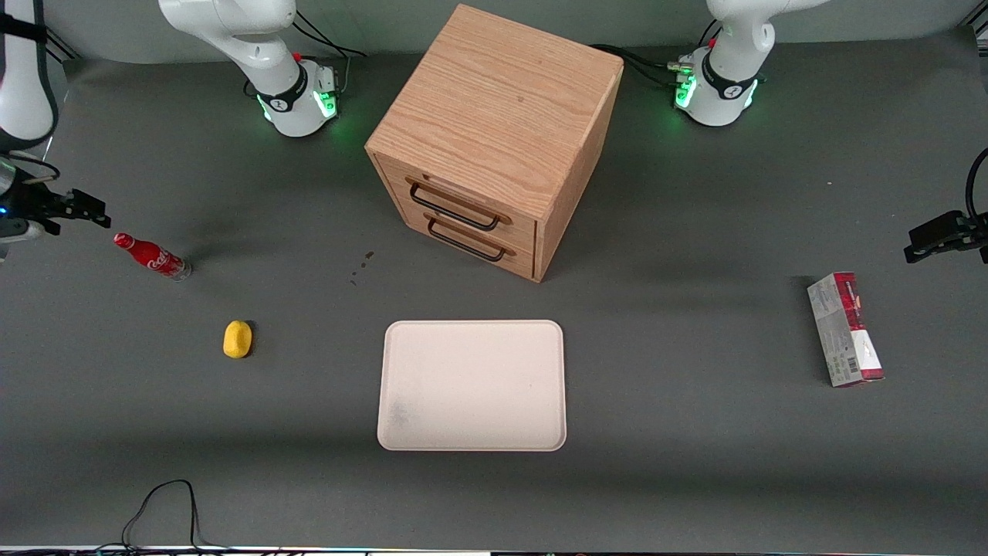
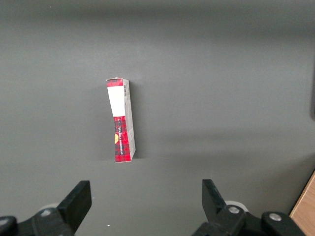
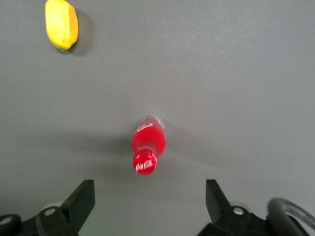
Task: Place coke bottle on tray
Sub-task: 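Move the right gripper down over the red Coca-Cola bottle's cap end, then close the right gripper on the bottle cap and lift it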
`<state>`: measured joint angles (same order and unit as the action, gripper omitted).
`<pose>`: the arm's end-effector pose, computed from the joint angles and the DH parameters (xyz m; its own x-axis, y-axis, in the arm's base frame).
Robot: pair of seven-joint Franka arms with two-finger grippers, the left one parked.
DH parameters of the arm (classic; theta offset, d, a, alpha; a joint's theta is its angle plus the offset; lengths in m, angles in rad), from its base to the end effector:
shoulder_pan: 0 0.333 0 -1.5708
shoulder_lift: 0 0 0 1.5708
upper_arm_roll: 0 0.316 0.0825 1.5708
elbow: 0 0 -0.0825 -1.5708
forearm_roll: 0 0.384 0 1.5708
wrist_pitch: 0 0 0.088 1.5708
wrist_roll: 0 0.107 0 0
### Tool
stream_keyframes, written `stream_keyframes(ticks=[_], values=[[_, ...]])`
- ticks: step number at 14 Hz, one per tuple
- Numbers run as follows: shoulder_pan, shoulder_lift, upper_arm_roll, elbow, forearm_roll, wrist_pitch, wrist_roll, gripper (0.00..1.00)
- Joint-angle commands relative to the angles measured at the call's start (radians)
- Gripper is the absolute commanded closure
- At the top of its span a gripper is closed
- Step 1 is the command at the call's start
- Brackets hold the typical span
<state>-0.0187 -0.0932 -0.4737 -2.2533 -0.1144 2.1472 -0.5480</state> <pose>0.4421 -0.2447 0.3972 0.9916 0.1201 -0.0470 0.1217 -0.9920 0.0322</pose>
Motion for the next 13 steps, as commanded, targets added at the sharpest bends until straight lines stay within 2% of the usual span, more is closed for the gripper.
stream_keyframes(ticks=[1,5,10,11,13], values=[[0.011,0.053,-0.013,-0.035,0.032,0.091,-0.023,0.00],[0.010,0.067,-0.014,-0.106,0.032,0.181,-0.023,0.00],[0.005,0.082,-0.016,-0.106,0.032,0.183,-0.036,0.00],[0.005,0.085,-0.016,-0.106,0.032,0.180,-0.038,0.05],[0.006,0.090,-0.016,-0.104,0.032,0.175,-0.070,0.29]])
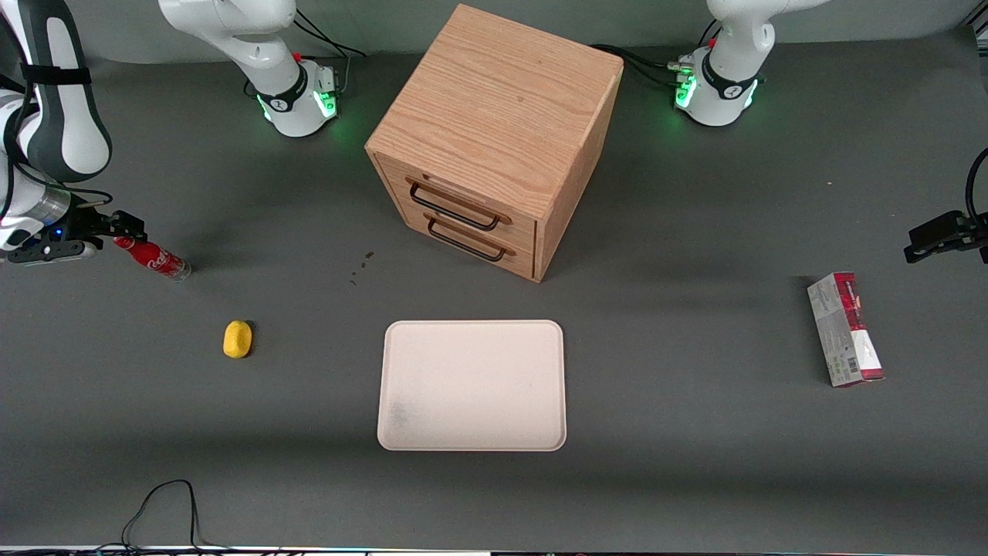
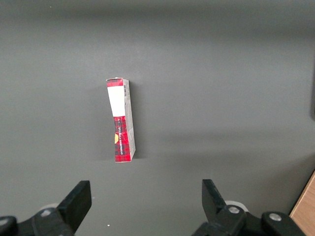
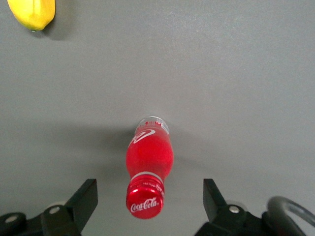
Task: Place coke bottle on tray
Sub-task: 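Close the right gripper on the bottle cap and lift it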
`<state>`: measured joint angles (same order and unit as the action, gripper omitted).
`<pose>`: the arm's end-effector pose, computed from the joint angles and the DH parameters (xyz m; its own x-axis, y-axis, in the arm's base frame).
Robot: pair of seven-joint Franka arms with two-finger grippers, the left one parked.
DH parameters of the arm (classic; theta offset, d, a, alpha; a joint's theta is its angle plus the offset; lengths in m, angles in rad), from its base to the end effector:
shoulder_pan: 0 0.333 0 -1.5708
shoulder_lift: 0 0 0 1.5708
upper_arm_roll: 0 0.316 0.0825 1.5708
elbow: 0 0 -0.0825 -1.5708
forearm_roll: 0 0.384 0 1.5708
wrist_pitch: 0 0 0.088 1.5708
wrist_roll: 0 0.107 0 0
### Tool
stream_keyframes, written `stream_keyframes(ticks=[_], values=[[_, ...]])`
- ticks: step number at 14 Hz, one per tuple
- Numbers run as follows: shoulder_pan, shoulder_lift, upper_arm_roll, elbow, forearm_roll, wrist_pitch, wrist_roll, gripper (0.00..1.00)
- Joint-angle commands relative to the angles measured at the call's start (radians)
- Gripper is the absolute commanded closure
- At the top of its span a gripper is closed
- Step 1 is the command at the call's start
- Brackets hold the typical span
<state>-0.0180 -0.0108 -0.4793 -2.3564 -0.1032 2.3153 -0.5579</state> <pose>0.4350 -0.2383 0.3300 0.9894 0.1299 -0.0649 0.1327 -0.9903 0.0403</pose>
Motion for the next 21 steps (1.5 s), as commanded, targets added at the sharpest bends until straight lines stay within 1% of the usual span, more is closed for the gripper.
stream_keyframes(ticks=[1,3,4,5,6,9,11,15,18,21], values=[[0.006,0.014,-0.010,-0.001,0.020,0.007,-0.065,0.42],[0.004,0.012,-0.010,0.000,0.022,0.007,-0.069,0.69],[0.006,0.012,-0.010,-0.001,0.020,0.006,-0.070,0.77],[0.006,0.012,-0.010,0.000,0.020,0.001,-0.070,0.83],[0.006,0.012,-0.010,0.002,0.020,-0.008,-0.070,0.86],[0.012,0.000,-0.010,0.026,0.020,-0.049,-0.068,0.90],[0.023,-0.012,0.001,0.106,0.020,-0.149,-0.065,0.90],[0.064,-0.011,0.004,0.388,0.020,-0.466,-0.063,0.90],[0.069,-0.011,0.007,0.593,0.020,-0.678,-0.065,0.90],[0.075,0.006,0.028,0.799,0.020,-0.818,-0.066,0.90]])
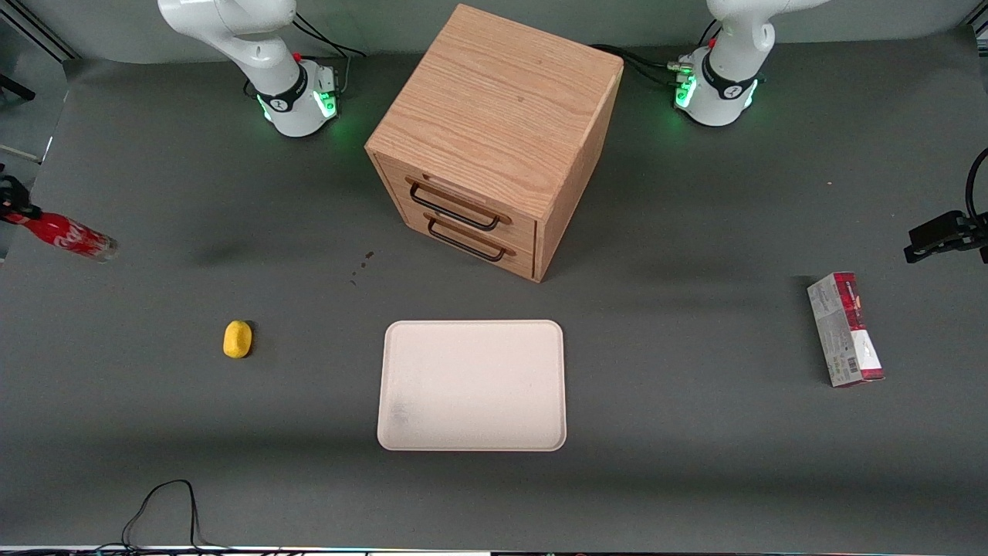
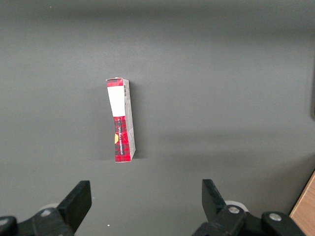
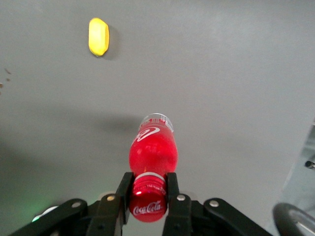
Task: Place coke bottle on tray
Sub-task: 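Close the right gripper on the bottle cap and lift it, then carry the bottle to the cream tray and lower it upright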
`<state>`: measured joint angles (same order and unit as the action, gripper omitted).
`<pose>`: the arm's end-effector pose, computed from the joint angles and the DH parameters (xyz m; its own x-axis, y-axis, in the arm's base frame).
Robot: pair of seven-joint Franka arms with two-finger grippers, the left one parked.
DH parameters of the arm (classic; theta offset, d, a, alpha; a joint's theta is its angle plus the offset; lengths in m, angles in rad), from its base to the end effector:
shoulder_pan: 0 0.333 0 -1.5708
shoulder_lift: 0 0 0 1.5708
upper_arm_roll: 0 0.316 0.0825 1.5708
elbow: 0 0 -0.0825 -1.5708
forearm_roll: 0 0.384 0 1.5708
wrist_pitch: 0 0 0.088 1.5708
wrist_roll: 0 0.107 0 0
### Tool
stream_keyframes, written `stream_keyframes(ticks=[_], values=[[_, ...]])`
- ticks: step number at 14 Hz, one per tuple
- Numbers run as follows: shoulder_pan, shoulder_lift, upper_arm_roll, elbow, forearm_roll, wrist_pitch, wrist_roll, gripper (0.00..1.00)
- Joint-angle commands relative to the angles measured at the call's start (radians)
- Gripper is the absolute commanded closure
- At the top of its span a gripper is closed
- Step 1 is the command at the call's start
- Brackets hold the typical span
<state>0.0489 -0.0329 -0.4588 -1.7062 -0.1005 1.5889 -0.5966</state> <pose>0.4916 -0.2289 0.5788 0.9744 0.1899 -0.1205 0.1938 -0.9808 0.0212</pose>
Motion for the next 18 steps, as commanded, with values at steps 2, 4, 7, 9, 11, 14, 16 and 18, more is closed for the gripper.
stream_keyframes(ticks=[2,4,7,9,11,14,16,18], values=[[0.035,0.054,0.014,0.248,0.018,-0.141,-0.026,0.90],[0.078,0.115,0.023,0.356,0.019,-0.167,-0.022,0.90],[0.092,0.266,0.098,0.540,0.082,-0.204,-0.008,0.90],[0.092,0.364,0.181,0.672,0.096,-0.204,0.029,0.91],[0.092,0.460,0.290,0.781,0.094,-0.204,0.107,0.97],[0.094,0.530,0.478,0.816,0.087,-0.192,0.382,0.99],[0.132,0.563,0.548,0.832,0.077,-0.181,0.498,1.00],[0.224,0.573,0.546,0.833,0.058,-0.165,0.585,1.00]])
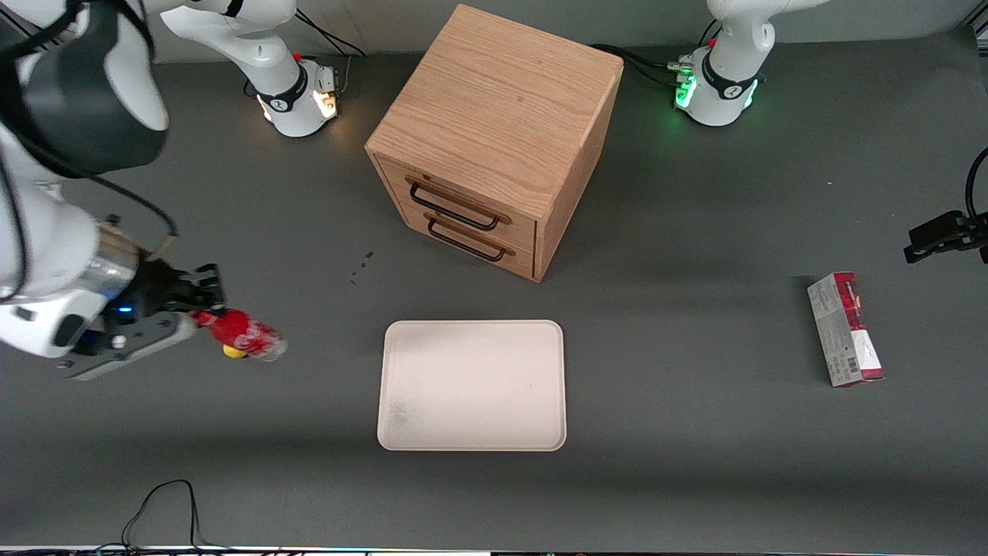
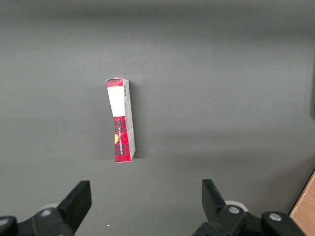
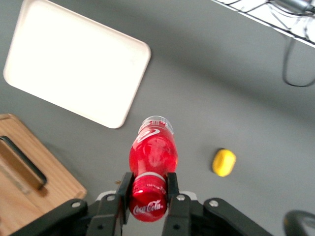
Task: Place coke bottle on tray
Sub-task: 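Carry the bottle to the cream tray and lower it upright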
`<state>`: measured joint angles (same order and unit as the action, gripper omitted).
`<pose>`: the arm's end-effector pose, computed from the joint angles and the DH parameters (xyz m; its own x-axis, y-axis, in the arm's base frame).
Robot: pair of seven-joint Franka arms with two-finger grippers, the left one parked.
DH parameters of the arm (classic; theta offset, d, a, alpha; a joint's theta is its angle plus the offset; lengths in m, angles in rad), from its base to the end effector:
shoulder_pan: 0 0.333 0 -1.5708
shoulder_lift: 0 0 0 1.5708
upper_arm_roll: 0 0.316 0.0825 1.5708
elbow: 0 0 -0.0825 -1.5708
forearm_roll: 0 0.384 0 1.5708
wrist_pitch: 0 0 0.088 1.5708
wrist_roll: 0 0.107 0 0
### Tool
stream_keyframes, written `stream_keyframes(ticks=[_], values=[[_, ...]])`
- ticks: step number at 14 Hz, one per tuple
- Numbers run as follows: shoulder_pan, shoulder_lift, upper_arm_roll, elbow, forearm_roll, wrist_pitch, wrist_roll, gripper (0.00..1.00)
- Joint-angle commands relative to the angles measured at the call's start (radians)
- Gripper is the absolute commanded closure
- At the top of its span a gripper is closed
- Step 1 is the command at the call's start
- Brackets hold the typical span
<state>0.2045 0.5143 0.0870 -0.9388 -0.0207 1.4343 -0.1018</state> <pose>0.6615 0.1766 0.5867 0.9286 0.3709 -0.0149 0.3705 -0.9285 -0.0238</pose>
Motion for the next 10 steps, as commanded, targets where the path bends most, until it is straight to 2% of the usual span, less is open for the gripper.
stream_keyframes(ticks=[1,5,10], values=[[0.102,0.029,0.002,0.067,-0.033,-0.003,0.132,1.00],[0.136,0.058,0.005,0.066,-0.036,0.050,0.169,1.00],[0.136,0.212,-0.007,0.068,-0.038,0.244,0.171,1.00]])
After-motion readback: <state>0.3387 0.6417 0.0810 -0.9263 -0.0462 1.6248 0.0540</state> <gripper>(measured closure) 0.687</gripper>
